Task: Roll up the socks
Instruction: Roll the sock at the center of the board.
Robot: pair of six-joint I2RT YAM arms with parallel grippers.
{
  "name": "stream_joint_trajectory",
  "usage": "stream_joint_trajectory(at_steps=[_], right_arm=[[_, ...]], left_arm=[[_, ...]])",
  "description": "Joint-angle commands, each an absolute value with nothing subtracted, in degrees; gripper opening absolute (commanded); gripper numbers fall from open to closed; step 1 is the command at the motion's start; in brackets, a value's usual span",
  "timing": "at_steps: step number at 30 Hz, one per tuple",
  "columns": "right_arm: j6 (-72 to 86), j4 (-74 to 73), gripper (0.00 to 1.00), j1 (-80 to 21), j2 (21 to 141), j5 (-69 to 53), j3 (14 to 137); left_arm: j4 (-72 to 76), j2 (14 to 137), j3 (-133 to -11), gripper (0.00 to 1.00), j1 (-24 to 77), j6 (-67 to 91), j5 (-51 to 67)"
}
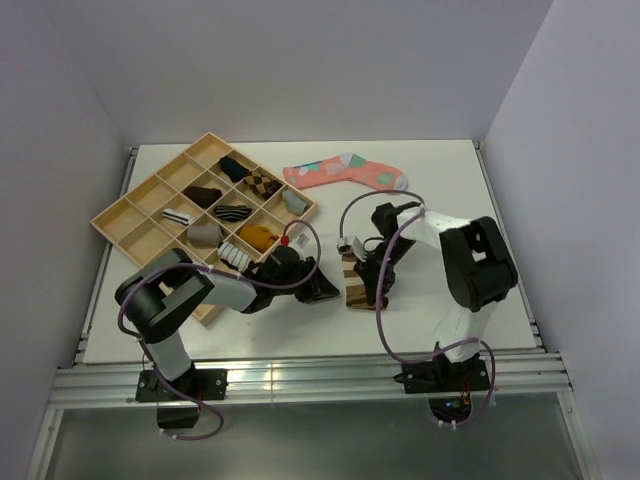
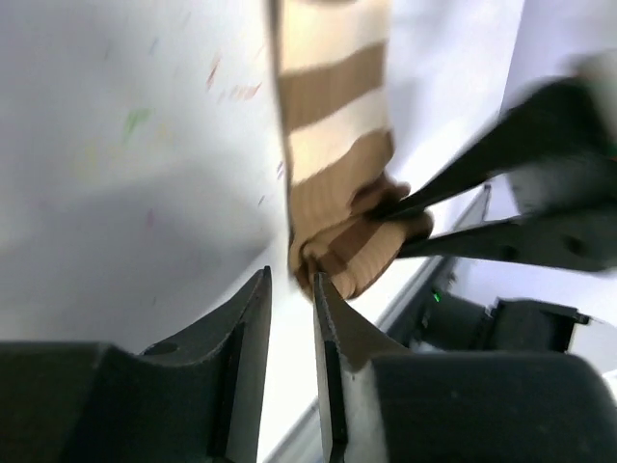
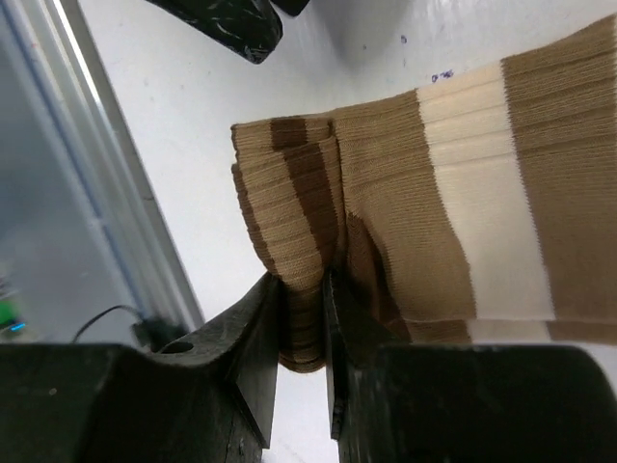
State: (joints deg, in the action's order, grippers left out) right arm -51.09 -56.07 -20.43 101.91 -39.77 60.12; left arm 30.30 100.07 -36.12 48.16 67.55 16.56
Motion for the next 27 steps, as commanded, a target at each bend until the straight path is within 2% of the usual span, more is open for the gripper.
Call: stream_joint_trajectory(at_steps=[1, 5, 8, 14, 27], right_arm=[[-52.82, -64.06, 0.20, -19.95, 108.25, -40.96, 64.68], [-52.91, -68.54, 0.20, -18.81, 114.07, -41.66, 69.25], [-52.92, -70.05, 0.19, -17.93, 116.80, -41.31, 72.06], [-51.33, -70.66, 0.20, -17.75, 118.65, -40.96, 73.39], [-50.80, -71.54, 0.19, -17.49, 121.29, -40.69, 74.36]], left_arm=[[38.58, 96.86, -35.60, 0.29, 50.53, 59.52, 6.62], [37.45, 94.40, -36.65, 0.33, 54.22, 47.41, -1.47], [40.60, 94.13, -35.86, 0.39, 56.51, 40.72, -2.90], [44.21, 97.20, -37.00, 0.44, 56.87, 31.57, 6.92], [43.68, 103.00, -41.57, 0.48, 56.95, 27.33, 15.82]])
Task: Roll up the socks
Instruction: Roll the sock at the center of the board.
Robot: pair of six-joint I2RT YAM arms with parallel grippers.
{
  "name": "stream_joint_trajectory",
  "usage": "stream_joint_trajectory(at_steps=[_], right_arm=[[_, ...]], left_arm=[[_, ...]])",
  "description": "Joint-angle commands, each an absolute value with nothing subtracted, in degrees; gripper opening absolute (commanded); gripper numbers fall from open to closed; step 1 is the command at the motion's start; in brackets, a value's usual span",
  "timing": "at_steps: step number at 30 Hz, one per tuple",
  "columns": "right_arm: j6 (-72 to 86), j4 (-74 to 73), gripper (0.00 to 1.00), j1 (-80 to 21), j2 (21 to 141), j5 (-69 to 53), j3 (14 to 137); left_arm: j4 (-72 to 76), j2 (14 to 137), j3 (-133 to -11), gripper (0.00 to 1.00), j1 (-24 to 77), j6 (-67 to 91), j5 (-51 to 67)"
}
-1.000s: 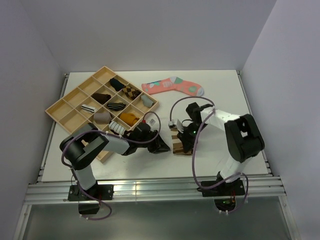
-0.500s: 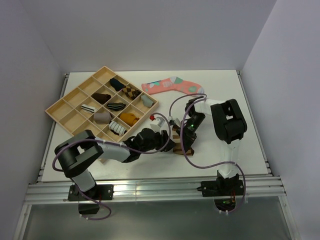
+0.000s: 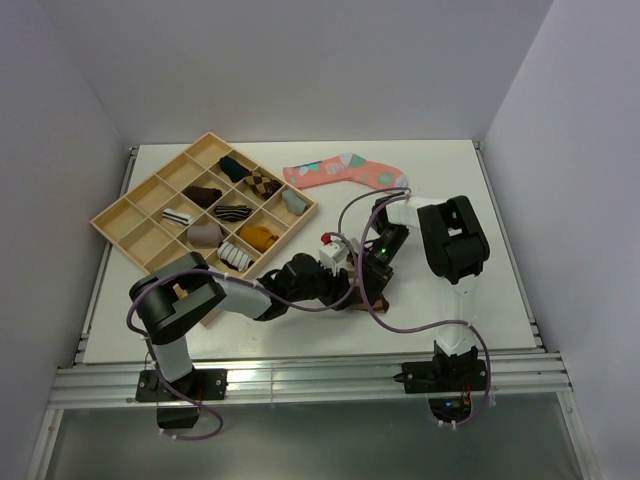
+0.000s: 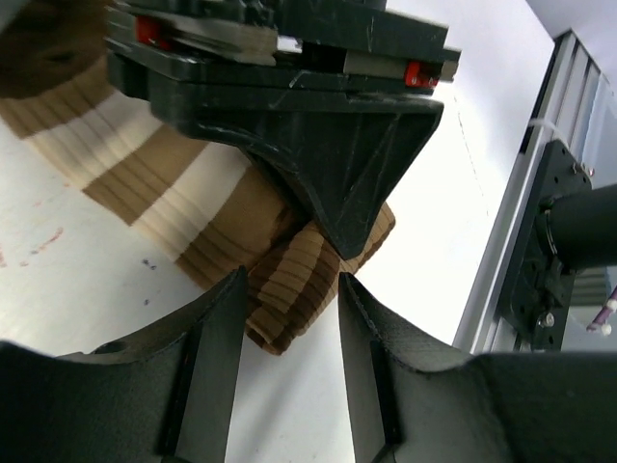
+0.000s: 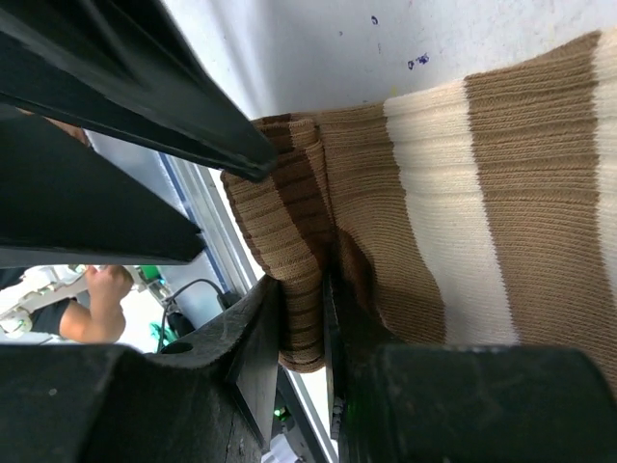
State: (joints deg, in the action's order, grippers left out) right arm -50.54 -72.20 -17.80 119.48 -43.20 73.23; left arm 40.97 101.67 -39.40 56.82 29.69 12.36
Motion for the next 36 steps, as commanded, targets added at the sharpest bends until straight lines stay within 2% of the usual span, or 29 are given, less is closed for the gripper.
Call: stream_joint_trajectory(at_steps=[1, 9, 12, 17, 18, 21, 28, 36], right_arm=[[-50.80, -71.37, 0.19, -17.49, 121.29, -40.61, 74.44], [-50.36, -71.02, 0.19, -17.58, 121.20, -40.17, 74.09], [-49.66, -70.23, 0.18, -17.49, 120.59, -40.25, 73.92], [-45.89, -64.87, 0.21, -17.40, 117.69, -38.07, 71.81], [-45.10, -63.73, 0.23, -17.49, 115.95, -37.19, 71.37], [-42.54, -59.68, 0.30, -17.49, 112.78, -35.25, 69.96], [-37.36, -51.78, 0.42, -17.49, 103.63, -32.09, 66.54], [-35.59, -47.38, 0.47, -16.88, 91.86, -30.50, 62.59]], left_arm=[[43.68, 103.44, -41.75, 0.48, 56.95, 27.33, 16.60], [43.42, 107.31, -43.15, 0.47, 56.95, 27.07, 17.40], [43.33, 107.75, -43.50, 0.44, 56.95, 28.12, 18.37], [36.41, 108.54, -45.35, 0.18, 57.48, 30.67, 16.53], [34.99, 108.63, -46.05, 0.12, 58.18, 30.85, 15.65], [28.32, 108.63, -47.63, 0.01, 60.55, 32.16, 11.96], [17.06, 106.09, -46.50, 0.00, 62.23, 44.88, 1.25], [11.00, 103.01, -44.82, 0.00, 62.31, 53.87, 2.72]])
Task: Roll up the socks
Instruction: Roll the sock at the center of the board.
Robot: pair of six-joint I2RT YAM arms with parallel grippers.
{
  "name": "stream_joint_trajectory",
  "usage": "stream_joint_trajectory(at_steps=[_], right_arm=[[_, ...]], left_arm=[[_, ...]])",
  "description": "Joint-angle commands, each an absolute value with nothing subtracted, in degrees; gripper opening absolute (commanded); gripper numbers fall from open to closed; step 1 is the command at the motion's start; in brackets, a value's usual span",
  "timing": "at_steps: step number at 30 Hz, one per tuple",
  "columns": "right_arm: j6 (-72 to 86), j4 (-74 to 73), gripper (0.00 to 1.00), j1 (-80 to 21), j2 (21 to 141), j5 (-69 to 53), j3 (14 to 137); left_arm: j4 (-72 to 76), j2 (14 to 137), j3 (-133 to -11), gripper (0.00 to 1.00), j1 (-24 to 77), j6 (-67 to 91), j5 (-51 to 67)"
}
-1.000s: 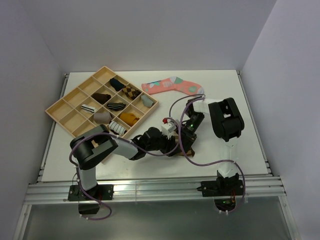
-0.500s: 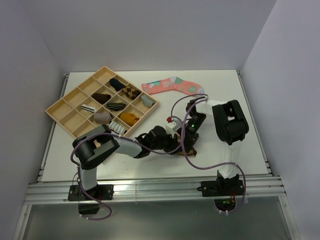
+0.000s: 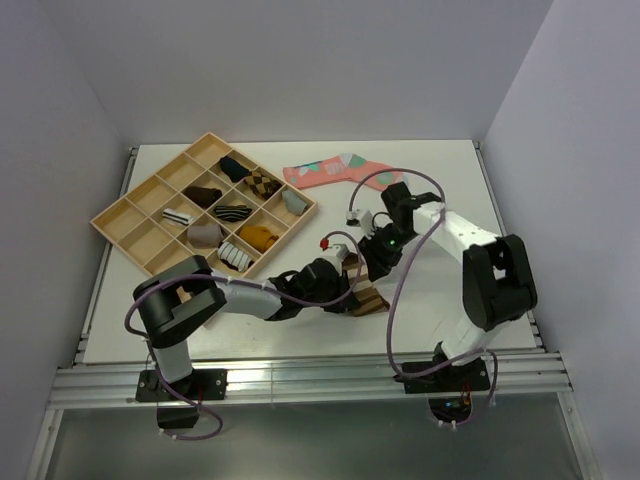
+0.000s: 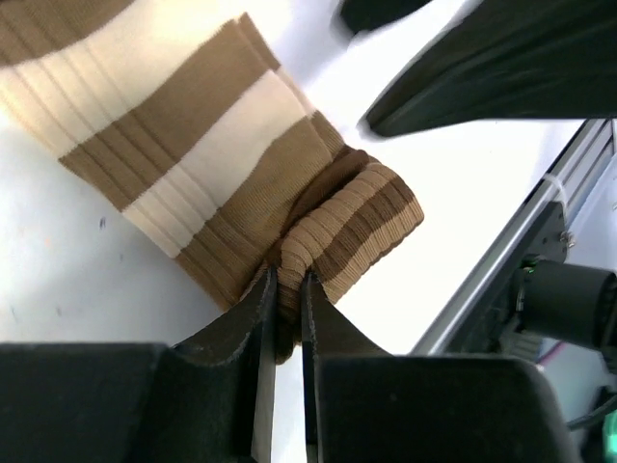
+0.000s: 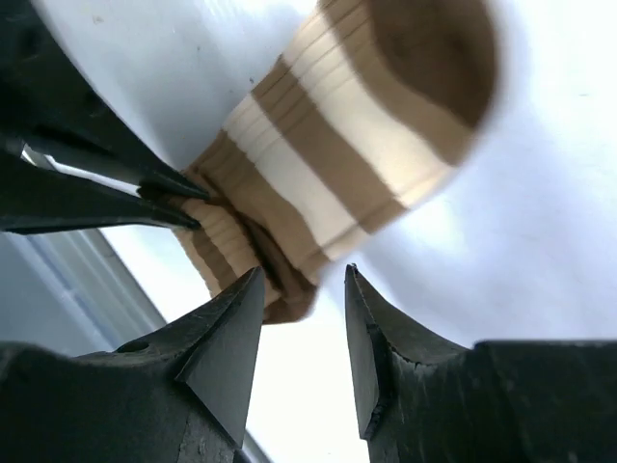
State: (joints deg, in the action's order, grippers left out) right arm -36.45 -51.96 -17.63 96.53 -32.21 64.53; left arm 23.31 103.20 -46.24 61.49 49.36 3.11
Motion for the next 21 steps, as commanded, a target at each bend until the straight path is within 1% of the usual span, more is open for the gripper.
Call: stream_joint_trajectory(at_steps=[1, 4, 5, 8, 12, 15, 21], right_arm=[[-35.94, -47.20, 0.47, -16.70, 90.89, -30.32, 62.14], [-37.61, -45.97, 0.47, -15.65, 86.67, -29.18, 59.43], [-37.88, -45.44, 0.47, -15.30, 84.48, -28.57, 58.54], [-38.41, -43.77, 0.47, -13.54, 80.18, -28.56, 55.55], [-41.56, -46.23, 0.48, -10.55, 76.65, -33.30, 53.88], [-45.60, -45.79, 0.48, -10.37, 73.05, -34.01, 50.37], [-56.58, -51.05, 0.49, -11.16, 68.12, -36.56, 46.50]], left_arm=[[9.16, 102.92, -45.00, 0.00, 62.31, 54.49, 2.99], [5.46, 102.57, -46.40, 0.00, 62.40, 56.25, 4.65], [0.75, 102.57, -48.15, 0.00, 62.40, 56.86, 4.31], [-4.55, 102.48, -50.61, 0.00, 62.23, 58.35, 5.88], [-8.42, 104.05, -53.43, 0.00, 61.53, 58.19, 9.84], [-9.66, 105.20, -54.84, 0.00, 60.21, 57.66, 13.26], [-11.86, 108.62, -58.00, 0.00, 57.57, 56.25, 19.42]])
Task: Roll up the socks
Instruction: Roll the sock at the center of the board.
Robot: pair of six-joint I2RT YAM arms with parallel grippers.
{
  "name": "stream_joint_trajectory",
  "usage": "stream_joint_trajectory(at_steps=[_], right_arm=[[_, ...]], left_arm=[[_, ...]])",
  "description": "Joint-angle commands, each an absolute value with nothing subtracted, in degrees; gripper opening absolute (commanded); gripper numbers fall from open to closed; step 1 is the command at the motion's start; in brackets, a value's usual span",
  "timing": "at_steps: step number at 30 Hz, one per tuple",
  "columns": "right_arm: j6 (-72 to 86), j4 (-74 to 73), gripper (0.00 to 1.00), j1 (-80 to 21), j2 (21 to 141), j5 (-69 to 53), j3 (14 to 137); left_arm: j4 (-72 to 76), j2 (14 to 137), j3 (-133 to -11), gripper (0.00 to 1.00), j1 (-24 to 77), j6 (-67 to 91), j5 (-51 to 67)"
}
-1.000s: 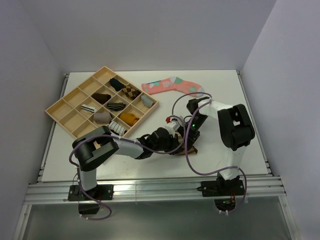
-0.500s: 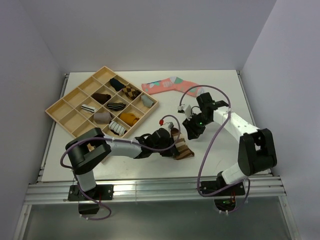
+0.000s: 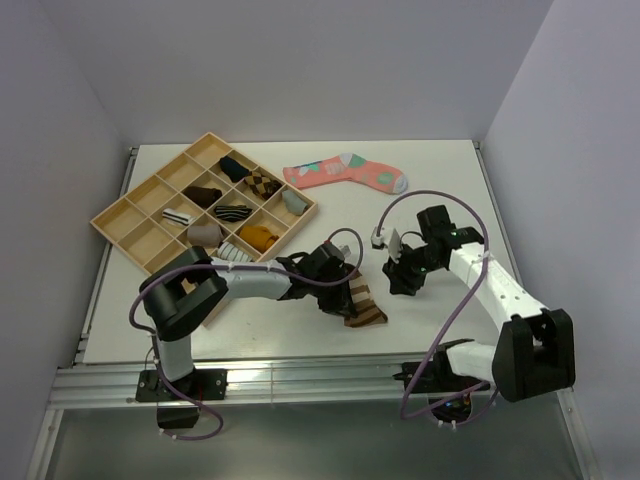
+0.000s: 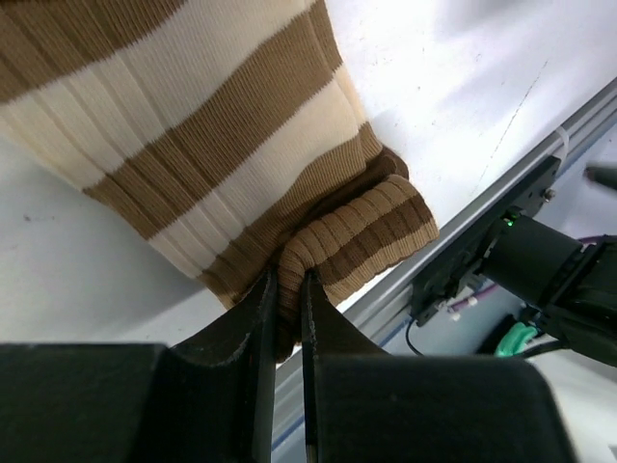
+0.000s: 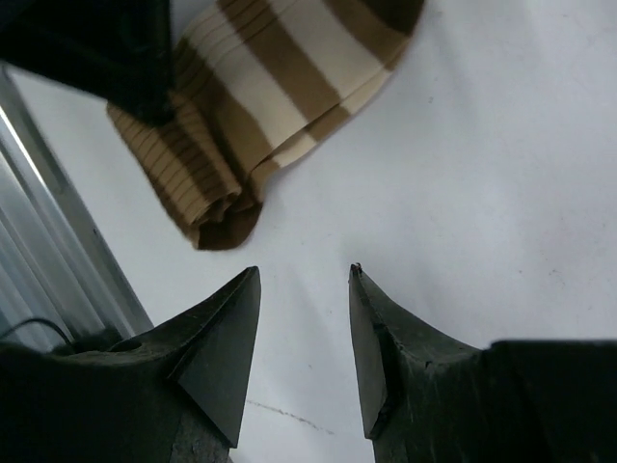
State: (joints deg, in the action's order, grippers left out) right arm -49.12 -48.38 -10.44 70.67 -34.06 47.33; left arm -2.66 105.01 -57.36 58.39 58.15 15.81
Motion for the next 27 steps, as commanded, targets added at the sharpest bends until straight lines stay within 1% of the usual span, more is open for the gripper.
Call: stream_joint_trajectory(at_steps=[1, 3, 9, 13, 15, 27], right_arm=[[-59.39, -52.63, 0.50, -11.51, 67.51, -36.74, 45.89], [-62.47, -53.78, 0.50, -12.74, 65.84, -37.00, 44.57], [-64.60, -52.74, 0.53, -18.27, 62.58, -37.18, 40.88], [-62.93, -47.65, 0.56, -24.77, 60.65, -35.07, 38.50], [-62.67, -46.06, 0.58, -26.01, 60.29, -34.72, 37.80], [-61.44, -40.61, 0.59, -31.29, 62.84, -31.82, 36.48]], left_arm=[[-12.21, 109.07, -58.44, 0.00, 57.31, 56.34, 19.86], [-11.87, 110.29, -59.06, 0.00, 56.52, 56.86, 22.06], [-10.28, 113.28, -60.38, 0.00, 54.32, 57.30, 26.36], [-10.55, 115.05, -61.52, 0.00, 53.35, 56.60, 27.16], [-10.55, 115.92, -61.70, 0.00, 52.82, 56.25, 27.68], [-8.35, 118.04, -62.05, 0.00, 50.36, 55.63, 30.41]])
